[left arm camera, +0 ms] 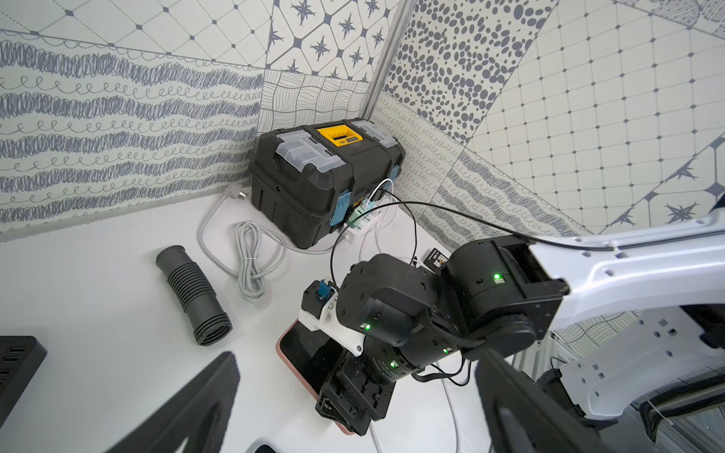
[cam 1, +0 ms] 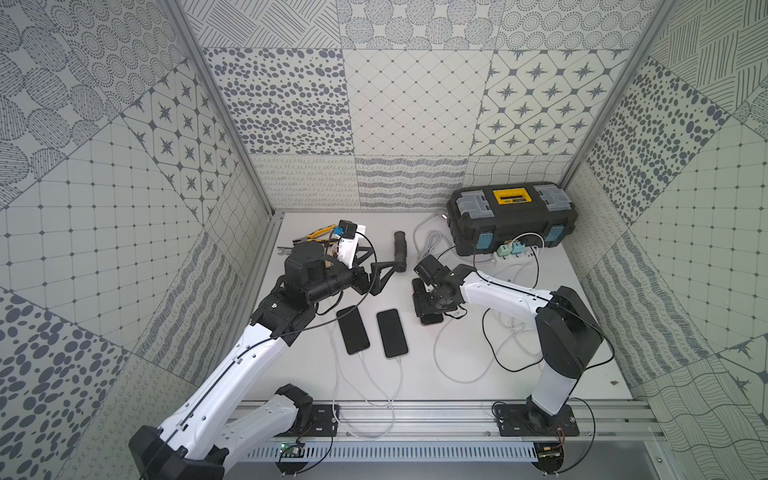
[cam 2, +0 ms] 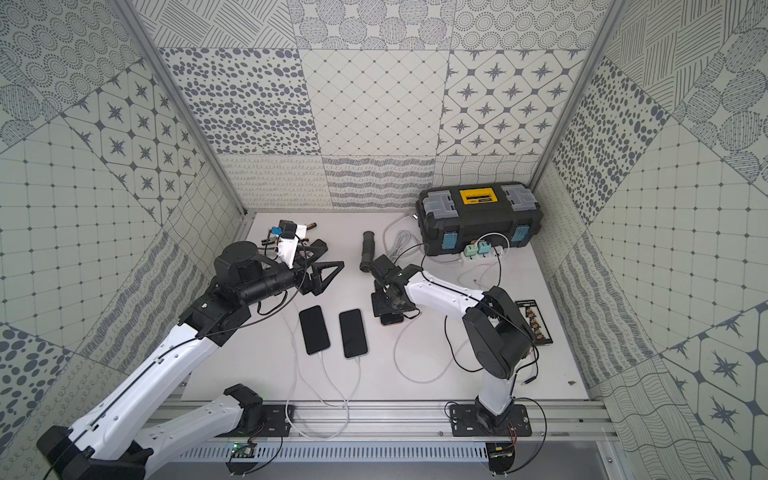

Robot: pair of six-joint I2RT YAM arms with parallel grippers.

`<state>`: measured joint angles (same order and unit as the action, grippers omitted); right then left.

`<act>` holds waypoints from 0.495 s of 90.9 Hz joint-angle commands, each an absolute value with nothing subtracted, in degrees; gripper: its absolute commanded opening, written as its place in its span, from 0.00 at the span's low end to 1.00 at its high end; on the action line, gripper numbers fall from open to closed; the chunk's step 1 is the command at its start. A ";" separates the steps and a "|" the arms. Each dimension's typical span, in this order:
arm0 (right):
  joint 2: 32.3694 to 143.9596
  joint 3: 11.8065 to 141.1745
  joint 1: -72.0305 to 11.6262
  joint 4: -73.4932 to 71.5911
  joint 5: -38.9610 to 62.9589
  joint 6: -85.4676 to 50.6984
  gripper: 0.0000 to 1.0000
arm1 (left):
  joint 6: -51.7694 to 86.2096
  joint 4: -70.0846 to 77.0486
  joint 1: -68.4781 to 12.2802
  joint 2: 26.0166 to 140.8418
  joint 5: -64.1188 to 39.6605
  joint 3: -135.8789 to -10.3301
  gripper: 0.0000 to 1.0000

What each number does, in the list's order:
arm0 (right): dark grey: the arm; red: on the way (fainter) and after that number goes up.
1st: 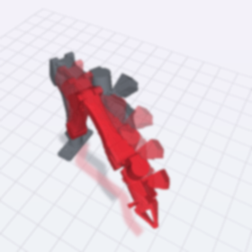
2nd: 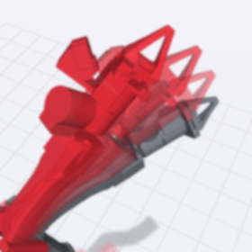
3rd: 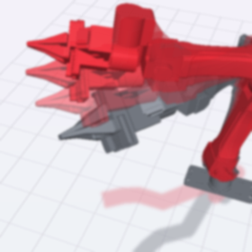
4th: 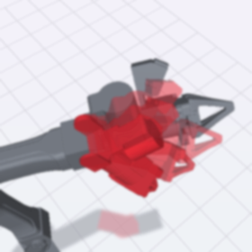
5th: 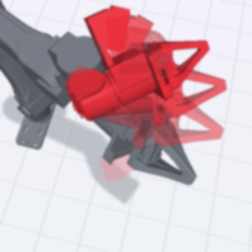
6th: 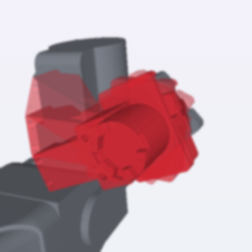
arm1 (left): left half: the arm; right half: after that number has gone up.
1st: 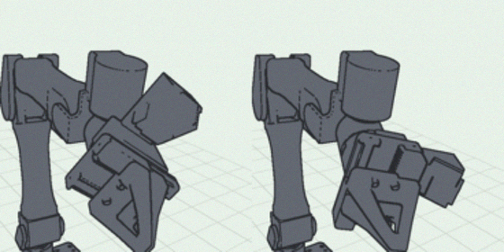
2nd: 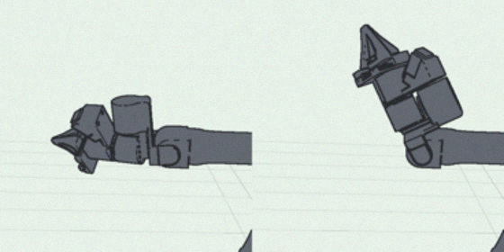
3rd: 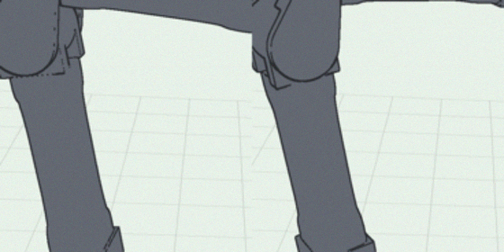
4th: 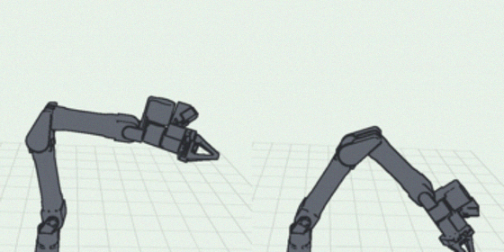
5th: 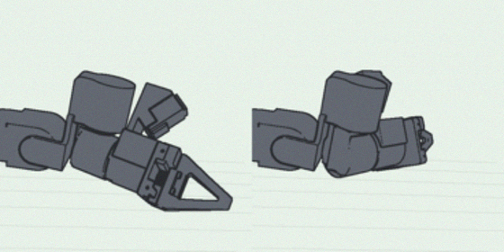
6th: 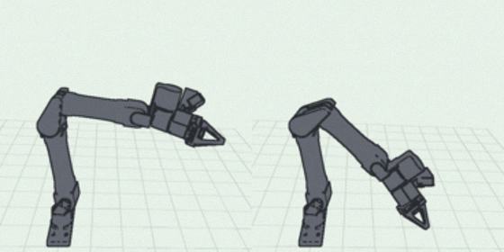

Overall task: Unplug the charging cable from the phone
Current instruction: Place the phone at the center of the board.

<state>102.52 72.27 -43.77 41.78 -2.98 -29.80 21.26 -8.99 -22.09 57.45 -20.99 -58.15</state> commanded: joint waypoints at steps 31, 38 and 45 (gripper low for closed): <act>106.57 74.00 -44.03 40.09 -4.36 -30.15 0.57 | 19.47 -10.02 -21.71 56.55 -19.02 -57.92 0.98; 107.01 73.93 -44.03 40.13 -4.65 -30.15 0.60 | 19.42 -10.09 -21.62 56.61 -18.99 -57.92 0.98; 107.37 73.92 -44.04 40.10 -4.57 -30.06 0.66 | 19.36 -10.31 -21.62 56.54 -18.91 -57.91 0.98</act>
<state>106.52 72.42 -43.77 41.74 -3.36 -29.85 21.06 -10.46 -21.85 56.80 -19.49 -58.02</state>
